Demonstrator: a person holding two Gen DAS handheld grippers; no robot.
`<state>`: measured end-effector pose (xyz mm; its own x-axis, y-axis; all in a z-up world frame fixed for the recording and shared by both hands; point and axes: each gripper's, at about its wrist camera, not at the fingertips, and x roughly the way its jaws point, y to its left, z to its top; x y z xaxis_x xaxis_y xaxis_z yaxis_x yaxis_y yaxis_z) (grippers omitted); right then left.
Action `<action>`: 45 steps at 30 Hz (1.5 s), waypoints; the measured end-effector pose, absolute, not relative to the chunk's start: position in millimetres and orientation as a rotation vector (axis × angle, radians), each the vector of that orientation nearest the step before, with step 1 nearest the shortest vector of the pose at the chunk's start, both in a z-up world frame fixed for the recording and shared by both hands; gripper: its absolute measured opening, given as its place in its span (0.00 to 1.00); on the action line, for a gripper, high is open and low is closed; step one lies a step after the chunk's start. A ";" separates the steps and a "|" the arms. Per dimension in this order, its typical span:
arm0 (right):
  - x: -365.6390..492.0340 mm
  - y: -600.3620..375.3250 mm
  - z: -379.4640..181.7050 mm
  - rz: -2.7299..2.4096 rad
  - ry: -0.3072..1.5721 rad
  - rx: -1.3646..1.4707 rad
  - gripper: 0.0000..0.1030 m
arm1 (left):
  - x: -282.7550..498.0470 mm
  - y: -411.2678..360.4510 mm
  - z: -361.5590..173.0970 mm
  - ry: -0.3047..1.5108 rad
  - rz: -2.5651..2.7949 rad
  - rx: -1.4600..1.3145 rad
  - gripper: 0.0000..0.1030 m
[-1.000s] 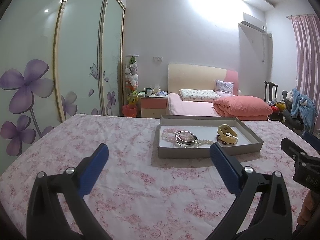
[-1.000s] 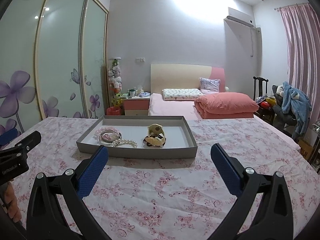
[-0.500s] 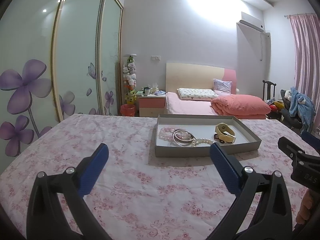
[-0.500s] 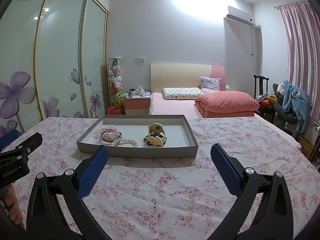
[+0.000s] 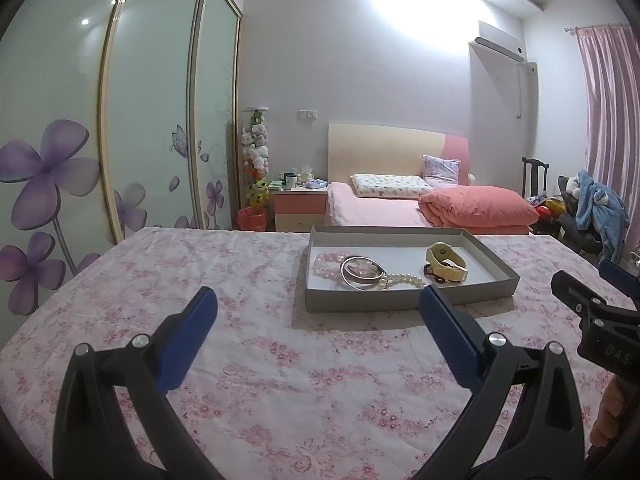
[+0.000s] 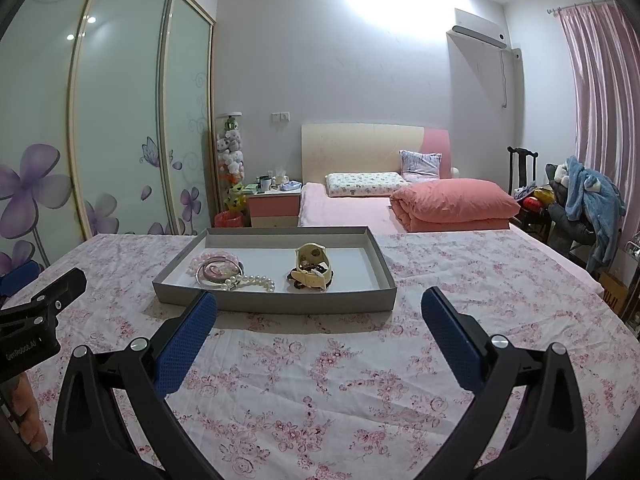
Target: Organize jewelry
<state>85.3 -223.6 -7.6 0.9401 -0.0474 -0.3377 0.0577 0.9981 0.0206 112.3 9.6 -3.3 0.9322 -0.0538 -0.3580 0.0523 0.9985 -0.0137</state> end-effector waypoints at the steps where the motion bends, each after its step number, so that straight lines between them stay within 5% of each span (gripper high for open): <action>1: 85.0 -223.3 -7.6 -0.054 0.344 0.031 0.98 | 112.4 9.4 -3.7 0.367 -0.054 -0.004 0.96; 45: 84.9 -224.6 -12.7 -0.052 0.353 0.042 0.98 | 115.1 10.1 -8.1 0.377 -0.051 -0.007 0.96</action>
<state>84.9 -224.6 -12.7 0.9370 -0.0437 -0.3466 0.0584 0.9978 0.0321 115.1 10.1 -8.1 0.9284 -0.0514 -0.3679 0.0488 0.9987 -0.0163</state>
